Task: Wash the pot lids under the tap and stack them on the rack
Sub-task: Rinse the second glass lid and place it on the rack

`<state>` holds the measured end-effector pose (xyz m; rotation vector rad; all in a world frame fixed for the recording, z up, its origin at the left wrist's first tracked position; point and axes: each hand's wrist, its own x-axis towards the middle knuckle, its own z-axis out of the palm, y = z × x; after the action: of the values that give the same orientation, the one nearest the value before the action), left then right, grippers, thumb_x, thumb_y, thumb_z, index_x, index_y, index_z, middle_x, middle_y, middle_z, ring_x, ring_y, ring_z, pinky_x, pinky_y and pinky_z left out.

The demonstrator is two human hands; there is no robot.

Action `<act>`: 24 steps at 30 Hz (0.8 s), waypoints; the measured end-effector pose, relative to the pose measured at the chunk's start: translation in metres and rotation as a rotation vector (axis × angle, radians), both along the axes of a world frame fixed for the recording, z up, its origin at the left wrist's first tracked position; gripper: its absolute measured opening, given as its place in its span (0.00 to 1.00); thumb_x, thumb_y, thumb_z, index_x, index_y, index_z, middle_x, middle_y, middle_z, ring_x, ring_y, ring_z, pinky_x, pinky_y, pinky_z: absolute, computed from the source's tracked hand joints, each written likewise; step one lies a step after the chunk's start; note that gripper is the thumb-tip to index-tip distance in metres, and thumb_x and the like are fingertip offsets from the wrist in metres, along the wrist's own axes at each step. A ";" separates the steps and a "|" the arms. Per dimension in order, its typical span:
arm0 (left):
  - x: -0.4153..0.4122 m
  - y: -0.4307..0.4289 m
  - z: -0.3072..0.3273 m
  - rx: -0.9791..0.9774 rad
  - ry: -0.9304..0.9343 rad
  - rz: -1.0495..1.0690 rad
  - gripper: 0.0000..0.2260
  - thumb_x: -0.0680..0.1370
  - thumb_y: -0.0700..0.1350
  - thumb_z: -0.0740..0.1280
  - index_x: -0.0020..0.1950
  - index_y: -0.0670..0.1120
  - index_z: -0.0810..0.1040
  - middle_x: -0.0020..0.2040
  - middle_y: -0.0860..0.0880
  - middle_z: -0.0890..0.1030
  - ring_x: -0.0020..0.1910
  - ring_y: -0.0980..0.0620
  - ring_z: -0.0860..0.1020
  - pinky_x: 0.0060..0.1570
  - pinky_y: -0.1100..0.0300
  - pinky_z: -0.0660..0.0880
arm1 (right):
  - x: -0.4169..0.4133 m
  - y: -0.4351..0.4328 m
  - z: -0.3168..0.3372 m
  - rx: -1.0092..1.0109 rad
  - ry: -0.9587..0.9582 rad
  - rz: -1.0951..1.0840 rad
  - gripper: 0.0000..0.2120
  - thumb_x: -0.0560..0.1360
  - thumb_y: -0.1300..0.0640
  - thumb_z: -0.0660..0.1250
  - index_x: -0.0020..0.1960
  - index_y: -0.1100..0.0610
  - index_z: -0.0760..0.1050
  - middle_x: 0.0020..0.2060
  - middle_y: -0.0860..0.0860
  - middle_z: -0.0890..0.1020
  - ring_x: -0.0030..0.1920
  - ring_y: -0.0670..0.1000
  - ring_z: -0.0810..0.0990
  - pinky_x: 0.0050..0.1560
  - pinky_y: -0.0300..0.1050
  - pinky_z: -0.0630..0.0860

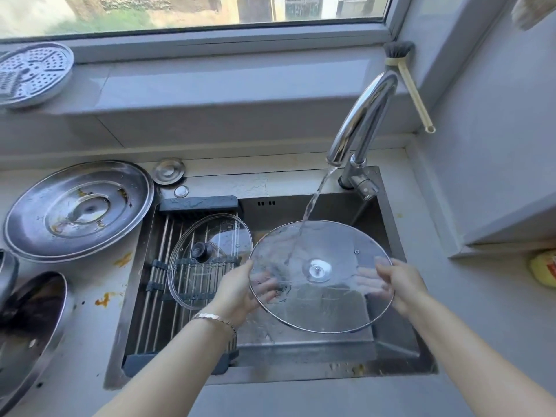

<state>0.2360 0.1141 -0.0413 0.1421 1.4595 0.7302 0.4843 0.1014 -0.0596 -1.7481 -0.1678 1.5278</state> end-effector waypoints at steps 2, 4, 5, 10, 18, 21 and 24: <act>-0.008 0.007 0.010 0.123 0.085 -0.008 0.05 0.81 0.37 0.56 0.55 0.41 0.69 0.45 0.40 0.78 0.39 0.45 0.79 0.30 0.57 0.80 | -0.010 -0.013 -0.017 -0.064 0.210 -0.095 0.07 0.81 0.67 0.51 0.50 0.60 0.67 0.31 0.62 0.83 0.30 0.57 0.84 0.22 0.47 0.79; -0.014 0.012 0.018 0.230 0.159 -0.032 0.08 0.80 0.33 0.58 0.54 0.43 0.71 0.45 0.41 0.79 0.38 0.46 0.80 0.29 0.60 0.79 | -0.025 -0.023 -0.032 -0.069 0.384 -0.167 0.09 0.81 0.66 0.52 0.47 0.56 0.68 0.32 0.60 0.84 0.30 0.57 0.84 0.25 0.48 0.80; -0.016 0.013 0.022 0.284 0.202 -0.048 0.09 0.79 0.33 0.58 0.55 0.44 0.72 0.45 0.42 0.80 0.38 0.47 0.80 0.29 0.61 0.79 | -0.032 -0.025 -0.037 -0.048 0.447 -0.193 0.10 0.81 0.65 0.53 0.46 0.55 0.69 0.33 0.59 0.84 0.31 0.56 0.84 0.28 0.47 0.81; -0.031 0.015 0.021 0.415 0.279 0.006 0.09 0.81 0.37 0.55 0.56 0.47 0.72 0.47 0.45 0.81 0.45 0.51 0.81 0.44 0.56 0.79 | -0.046 -0.010 -0.032 0.185 0.526 -0.208 0.11 0.80 0.63 0.54 0.46 0.51 0.72 0.38 0.55 0.85 0.37 0.52 0.85 0.38 0.44 0.82; -0.011 0.008 -0.022 0.068 -0.122 0.119 0.08 0.82 0.52 0.54 0.52 0.49 0.68 0.50 0.42 0.79 0.47 0.43 0.79 0.49 0.43 0.76 | -0.019 0.035 0.052 0.460 -0.161 0.283 0.10 0.78 0.66 0.60 0.51 0.52 0.74 0.37 0.54 0.85 0.38 0.51 0.85 0.37 0.43 0.82; 0.007 -0.003 -0.023 0.012 -0.190 0.100 0.07 0.81 0.49 0.56 0.50 0.46 0.67 0.49 0.38 0.79 0.43 0.43 0.81 0.34 0.52 0.82 | -0.010 0.043 0.076 0.438 -0.285 0.394 0.08 0.77 0.67 0.61 0.52 0.57 0.74 0.38 0.58 0.83 0.33 0.49 0.84 0.35 0.43 0.81; 0.009 -0.012 -0.021 0.115 -0.153 0.083 0.06 0.81 0.44 0.57 0.46 0.44 0.64 0.48 0.37 0.80 0.35 0.46 0.83 0.28 0.59 0.79 | 0.007 0.046 0.072 0.293 -0.283 0.369 0.07 0.76 0.71 0.61 0.48 0.61 0.73 0.36 0.60 0.81 0.25 0.47 0.81 0.26 0.39 0.77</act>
<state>0.2454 0.1025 -0.0620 0.1121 1.2840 0.8742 0.4909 0.1470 0.0126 -1.7481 -0.8553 1.4069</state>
